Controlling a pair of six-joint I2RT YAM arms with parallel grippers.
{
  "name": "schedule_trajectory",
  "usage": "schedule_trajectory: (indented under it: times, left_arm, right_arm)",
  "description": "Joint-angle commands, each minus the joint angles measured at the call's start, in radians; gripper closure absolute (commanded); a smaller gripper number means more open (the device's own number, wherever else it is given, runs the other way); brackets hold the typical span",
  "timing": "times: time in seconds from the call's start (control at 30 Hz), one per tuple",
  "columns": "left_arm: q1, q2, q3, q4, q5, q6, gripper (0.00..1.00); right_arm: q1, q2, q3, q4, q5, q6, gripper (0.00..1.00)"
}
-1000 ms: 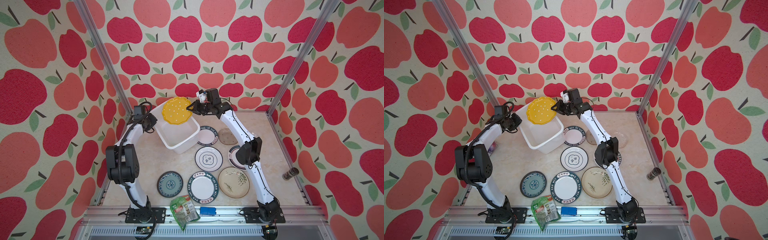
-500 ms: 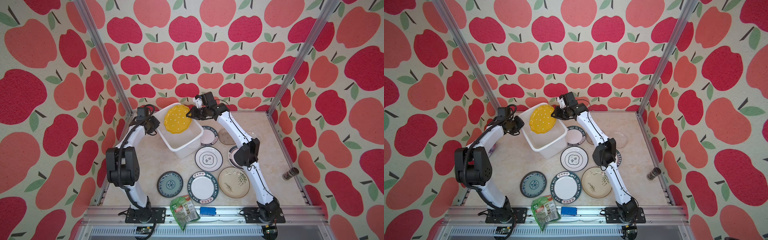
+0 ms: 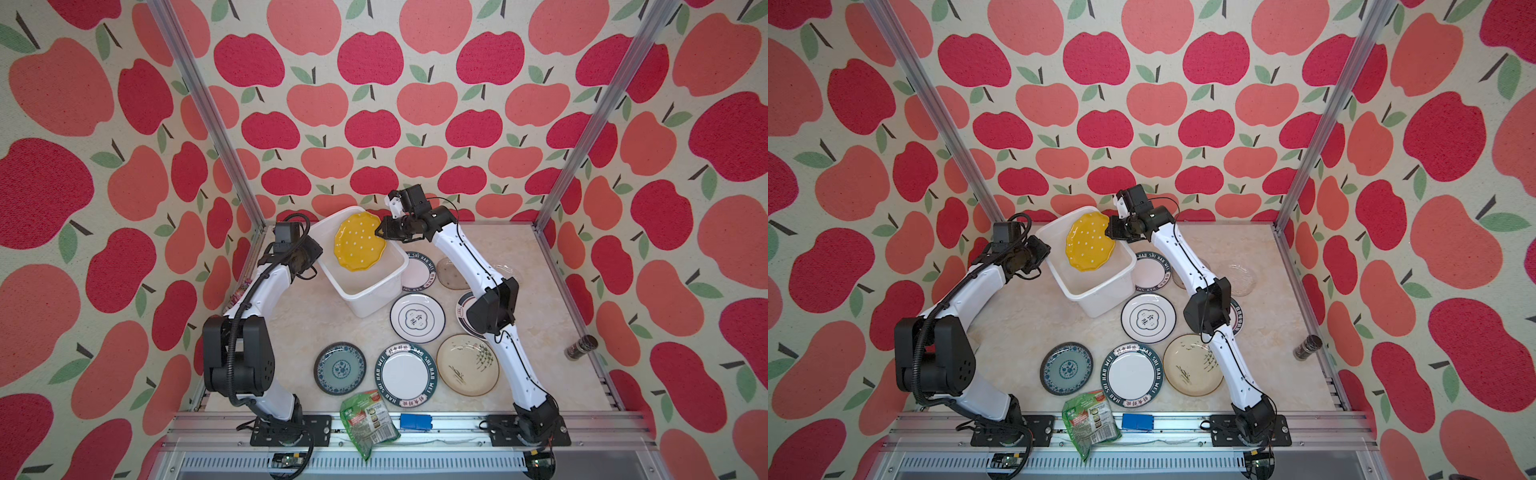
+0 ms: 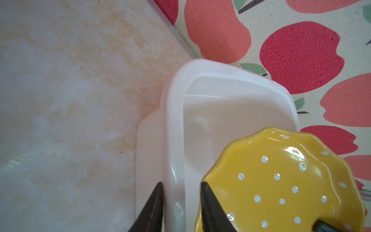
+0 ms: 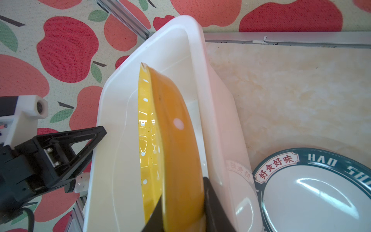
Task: Place the plates into the plastic bin on the countertop
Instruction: Rotate the plastic bin at the top-center of the table.
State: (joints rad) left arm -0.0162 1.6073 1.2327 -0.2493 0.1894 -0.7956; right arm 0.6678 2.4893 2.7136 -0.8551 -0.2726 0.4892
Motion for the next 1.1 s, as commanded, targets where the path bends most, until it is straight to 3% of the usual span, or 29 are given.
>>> schedule_trajectory:
  times: [0.0,0.53,1.07]
  left_arm:
    - [-0.014,-0.015,-0.014,0.002,-0.043,0.004,0.71]
    - [-0.062,-0.028,-0.066,0.053,-0.056,-0.017,0.70]
    - [-0.060,-0.082,-0.117,0.096,-0.061,-0.013,0.71]
  right_arm:
    - [0.010,-0.056,0.060,0.094,-0.025,-0.015,1.00]
    - [0.042,-0.039,0.054,0.261,-0.012,0.228,1.00]
    - [0.091,0.051,0.029,0.261,0.047,0.351,1.00]
